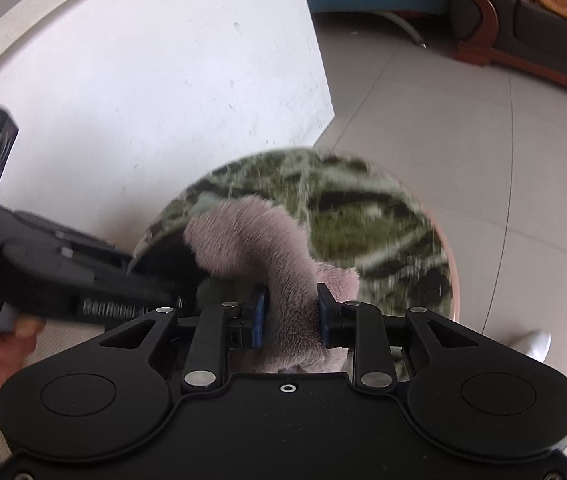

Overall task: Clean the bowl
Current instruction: 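Hold the bowl rim with the left gripper while the right gripper scrubs inside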

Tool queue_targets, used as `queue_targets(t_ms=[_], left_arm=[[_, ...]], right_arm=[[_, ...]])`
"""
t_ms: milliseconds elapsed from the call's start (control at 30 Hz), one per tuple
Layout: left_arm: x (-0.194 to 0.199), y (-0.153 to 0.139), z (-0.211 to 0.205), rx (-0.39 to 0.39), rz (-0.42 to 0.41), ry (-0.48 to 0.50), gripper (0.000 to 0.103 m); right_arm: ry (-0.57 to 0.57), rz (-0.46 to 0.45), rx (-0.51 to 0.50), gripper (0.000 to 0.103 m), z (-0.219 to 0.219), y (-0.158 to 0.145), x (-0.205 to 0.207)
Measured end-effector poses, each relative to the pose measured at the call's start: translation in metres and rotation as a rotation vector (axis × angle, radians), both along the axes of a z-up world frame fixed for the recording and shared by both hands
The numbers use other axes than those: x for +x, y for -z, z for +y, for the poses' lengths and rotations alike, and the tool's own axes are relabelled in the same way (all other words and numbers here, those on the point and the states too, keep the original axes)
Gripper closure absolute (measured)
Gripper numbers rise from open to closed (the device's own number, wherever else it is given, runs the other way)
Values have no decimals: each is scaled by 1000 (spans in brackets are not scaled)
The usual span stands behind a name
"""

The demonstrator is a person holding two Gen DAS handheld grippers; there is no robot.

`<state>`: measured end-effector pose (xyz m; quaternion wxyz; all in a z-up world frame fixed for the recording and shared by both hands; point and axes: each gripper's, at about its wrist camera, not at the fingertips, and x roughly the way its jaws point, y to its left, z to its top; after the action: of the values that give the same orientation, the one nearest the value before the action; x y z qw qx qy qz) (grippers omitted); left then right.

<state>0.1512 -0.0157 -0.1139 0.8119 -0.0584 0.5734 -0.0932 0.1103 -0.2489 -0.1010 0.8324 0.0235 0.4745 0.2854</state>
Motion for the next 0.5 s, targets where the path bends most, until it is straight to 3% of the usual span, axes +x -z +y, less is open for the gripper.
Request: queue_targets(t_ms=[133, 400, 500], left_arm=[[0, -1, -2, 11, -2, 17, 73], [-1, -1, -4, 23, -5, 10, 72], [-1, 0, -3, 18, -3, 6, 72]], right_arm=[[19, 13, 15, 78, -5, 0, -9], [-35, -112, -26, 78, 23, -20, 16], [-27, -113, -47, 78, 21, -14, 8]])
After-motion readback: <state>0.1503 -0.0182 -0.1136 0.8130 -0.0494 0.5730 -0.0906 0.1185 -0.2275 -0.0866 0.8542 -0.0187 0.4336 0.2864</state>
